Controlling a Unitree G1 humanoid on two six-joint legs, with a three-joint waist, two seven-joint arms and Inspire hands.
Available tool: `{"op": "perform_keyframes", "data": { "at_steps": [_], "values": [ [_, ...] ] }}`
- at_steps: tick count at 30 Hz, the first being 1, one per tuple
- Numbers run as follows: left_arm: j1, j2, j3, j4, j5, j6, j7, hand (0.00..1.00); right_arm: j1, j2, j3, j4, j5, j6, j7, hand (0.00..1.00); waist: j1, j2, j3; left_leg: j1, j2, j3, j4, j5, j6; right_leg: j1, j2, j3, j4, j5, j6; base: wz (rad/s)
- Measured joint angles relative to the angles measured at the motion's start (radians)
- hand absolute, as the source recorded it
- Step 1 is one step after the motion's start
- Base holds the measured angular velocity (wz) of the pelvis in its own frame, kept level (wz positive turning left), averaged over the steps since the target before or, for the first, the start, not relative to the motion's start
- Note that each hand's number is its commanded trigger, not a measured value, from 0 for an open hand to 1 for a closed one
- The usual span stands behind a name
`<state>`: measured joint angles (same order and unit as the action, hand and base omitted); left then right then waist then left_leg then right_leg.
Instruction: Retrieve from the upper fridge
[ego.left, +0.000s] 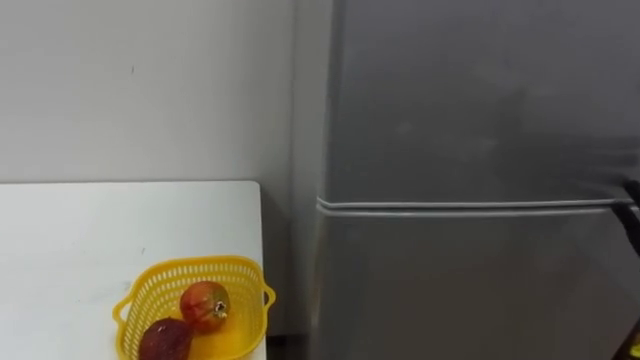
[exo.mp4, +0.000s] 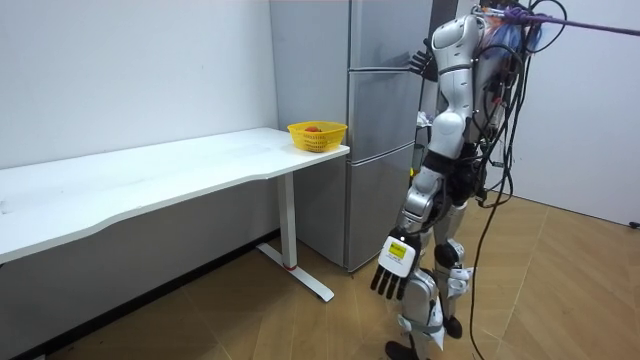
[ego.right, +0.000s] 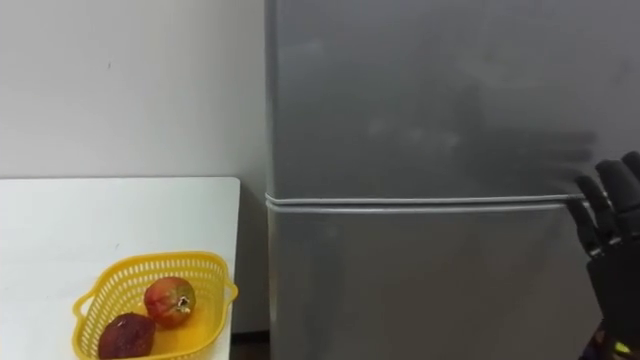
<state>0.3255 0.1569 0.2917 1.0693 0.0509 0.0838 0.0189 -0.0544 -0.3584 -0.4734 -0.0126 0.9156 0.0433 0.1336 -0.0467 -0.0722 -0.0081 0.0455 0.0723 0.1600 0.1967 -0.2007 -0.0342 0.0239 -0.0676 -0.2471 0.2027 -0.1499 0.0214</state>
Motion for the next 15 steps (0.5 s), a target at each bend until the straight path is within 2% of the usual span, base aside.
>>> {"op": "perform_keyframes", "data": {
  "at_steps": [2, 9, 15],
  "values": [
    [0.001, 0.0, -0.003, -0.009, 0.001, -0.001, 0.011, 0.0, 0.0, -0.011, -0.001, 0.0, -0.042, 0.0, -0.03, 0.0, -0.001, 0.002, 0.0016, 0.0, 0.0, 0.0, 0.0, 0.0, 0.0, 0.0, 0.0, 0.0, 0.0, 0.0, 0.0, 0.0],
    [-0.002, 0.001, -0.002, -0.033, 0.001, -0.001, 0.022, 0.0, 0.033, -0.01, -0.001, 0.002, -0.253, 0.0, -0.185, 0.0, -0.009, 0.012, 0.004, -0.005, 0.0, -0.002, -0.009, 0.0, 0.0, -0.001, 0.002, -0.002, -0.014, 0.001, 0.001, 0.0],
    [-0.013, 0.001, -0.003, -0.032, -0.004, -0.002, 0.022, 0.0, 0.073, -0.01, 0.0, 0.085, -0.481, 0.0, -0.299, 0.0, -0.008, 0.005, 0.0078, -0.006, -0.002, -0.001, -0.013, 0.0, 0.0, -0.005, 0.001, -0.001, -0.016, 0.0, 0.003, 0.0]
  ]
}}
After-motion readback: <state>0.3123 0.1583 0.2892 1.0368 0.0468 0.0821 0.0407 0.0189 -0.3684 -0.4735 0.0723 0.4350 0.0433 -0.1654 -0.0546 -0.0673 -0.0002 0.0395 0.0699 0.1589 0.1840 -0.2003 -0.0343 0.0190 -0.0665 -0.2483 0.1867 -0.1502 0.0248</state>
